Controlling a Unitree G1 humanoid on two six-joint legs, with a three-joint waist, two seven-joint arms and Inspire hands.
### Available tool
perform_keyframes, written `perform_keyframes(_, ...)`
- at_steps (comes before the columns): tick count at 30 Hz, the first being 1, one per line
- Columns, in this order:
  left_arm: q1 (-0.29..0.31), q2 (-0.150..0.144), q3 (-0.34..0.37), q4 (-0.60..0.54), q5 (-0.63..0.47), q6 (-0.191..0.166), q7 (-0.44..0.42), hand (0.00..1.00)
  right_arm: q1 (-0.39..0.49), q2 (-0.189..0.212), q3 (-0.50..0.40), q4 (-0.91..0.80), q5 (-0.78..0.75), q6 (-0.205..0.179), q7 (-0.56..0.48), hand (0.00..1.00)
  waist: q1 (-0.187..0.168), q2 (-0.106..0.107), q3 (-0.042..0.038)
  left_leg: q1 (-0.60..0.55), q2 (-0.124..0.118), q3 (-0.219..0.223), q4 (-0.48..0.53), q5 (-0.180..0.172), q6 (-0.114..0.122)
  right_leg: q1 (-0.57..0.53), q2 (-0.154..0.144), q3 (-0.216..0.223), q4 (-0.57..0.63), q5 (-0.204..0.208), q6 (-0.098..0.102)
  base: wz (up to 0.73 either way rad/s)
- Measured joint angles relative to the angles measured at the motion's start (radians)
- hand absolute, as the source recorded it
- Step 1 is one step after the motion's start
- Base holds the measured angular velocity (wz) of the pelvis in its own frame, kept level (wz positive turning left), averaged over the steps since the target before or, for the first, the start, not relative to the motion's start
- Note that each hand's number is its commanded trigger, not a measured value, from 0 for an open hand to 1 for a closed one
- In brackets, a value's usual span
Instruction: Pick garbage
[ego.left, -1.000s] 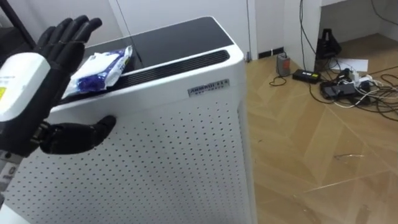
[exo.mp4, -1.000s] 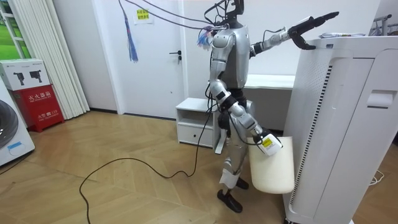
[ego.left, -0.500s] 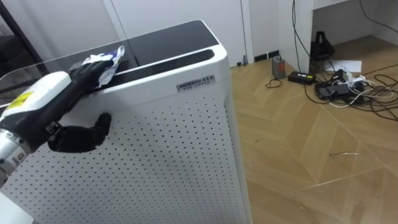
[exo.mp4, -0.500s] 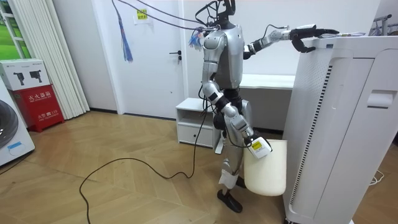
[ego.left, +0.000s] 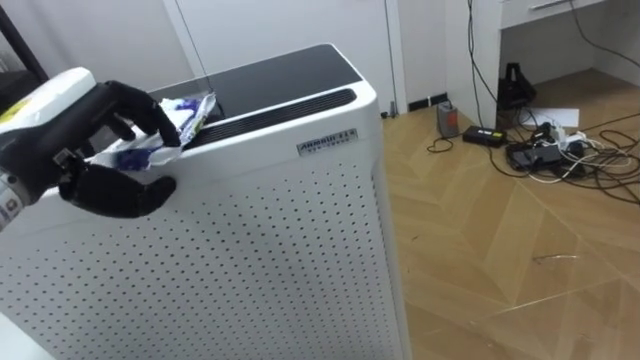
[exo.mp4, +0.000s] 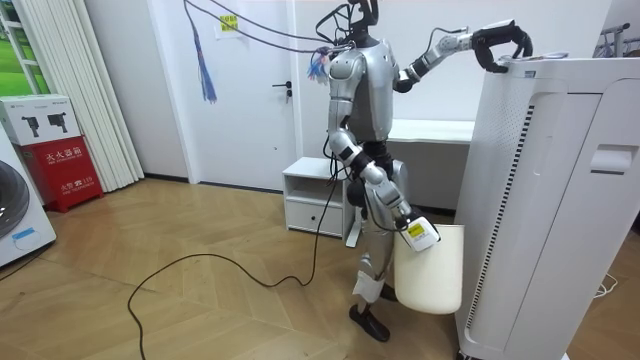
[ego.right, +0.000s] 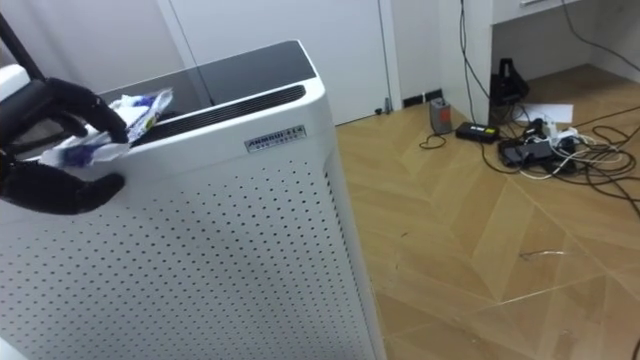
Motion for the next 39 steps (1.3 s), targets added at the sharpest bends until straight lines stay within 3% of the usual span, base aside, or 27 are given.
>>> perform_keyframes(16,-0.012,0.001,0.022,-0.055,-0.001,0.019,-0.041,1.00,-0.001,0.000,0.001,-0.017,0.010,0.011,0.008,1.00,0.009,0.003,0.0000,-0.002,-0.007,-0.005,-0.008,0.000,0.007,0.000,-0.004,0.002,-0.005,0.007,0.012,0.01)
perform_keyframes(22,0.009,0.006,0.030,-0.142,-0.005,0.036,-0.058,1.00,-0.001,0.001,-0.006,-0.018,0.010,0.009,0.006,1.00,0.007,0.003,-0.0006,-0.016,-0.009,-0.020,-0.009,0.003,0.007,-0.002,-0.014,-0.011,-0.007,0.002,0.020,0.08)
perform_keyframes(28,0.084,-0.007,0.043,-0.224,-0.128,0.051,-0.011,1.00,-0.001,0.016,0.001,-0.019,0.016,-0.004,-0.001,1.00,0.008,-0.005,0.0038,-0.011,-0.012,-0.033,-0.012,0.003,0.009,0.003,-0.019,-0.027,-0.023,-0.005,0.027,0.10)
perform_keyframes(31,0.123,-0.047,0.058,-0.251,-0.229,0.041,0.019,1.00,-0.001,0.017,0.029,-0.018,0.038,-0.024,-0.017,1.00,0.008,-0.013,0.0095,-0.014,-0.014,-0.033,-0.015,0.002,0.009,0.001,-0.021,-0.030,-0.025,-0.008,0.023,0.06)
perform_keyframes(33,0.136,-0.107,0.046,-0.283,-0.263,0.021,0.036,1.00,-0.001,0.014,0.053,-0.018,0.060,-0.033,-0.017,1.00,0.007,-0.026,0.0096,-0.015,-0.018,-0.037,-0.017,0.001,0.010,-0.001,-0.025,-0.033,-0.024,-0.008,0.013,0.05)
perform_keyframes(34,0.136,-0.123,0.037,-0.289,-0.267,0.012,0.041,1.00,-0.002,0.014,0.062,-0.018,0.062,-0.034,-0.017,1.00,0.006,-0.029,0.0087,-0.015,-0.019,-0.039,-0.018,0.000,0.010,-0.001,-0.026,-0.035,-0.024,-0.007,0.009,0.07)
perform_keyframes(36,0.136,-0.161,-0.005,-0.303,-0.310,-0.016,0.063,1.00,-0.008,0.015,0.097,-0.018,0.063,-0.037,-0.015,1.00,0.006,-0.045,0.0050,-0.014,-0.021,-0.037,-0.018,0.000,0.010,0.002,-0.029,-0.039,-0.026,-0.007,0.006,0.06)
perform_keyframes(39,0.138,-0.187,-0.073,-0.320,-0.427,-0.051,0.071,1.00,-0.017,0.017,0.114,-0.018,0.062,-0.038,-0.006,1.00,0.006,-0.053,0.0056,-0.015,-0.023,-0.041,-0.018,-0.006,0.016,0.004,-0.030,-0.040,-0.032,-0.005,0.009,0.01)
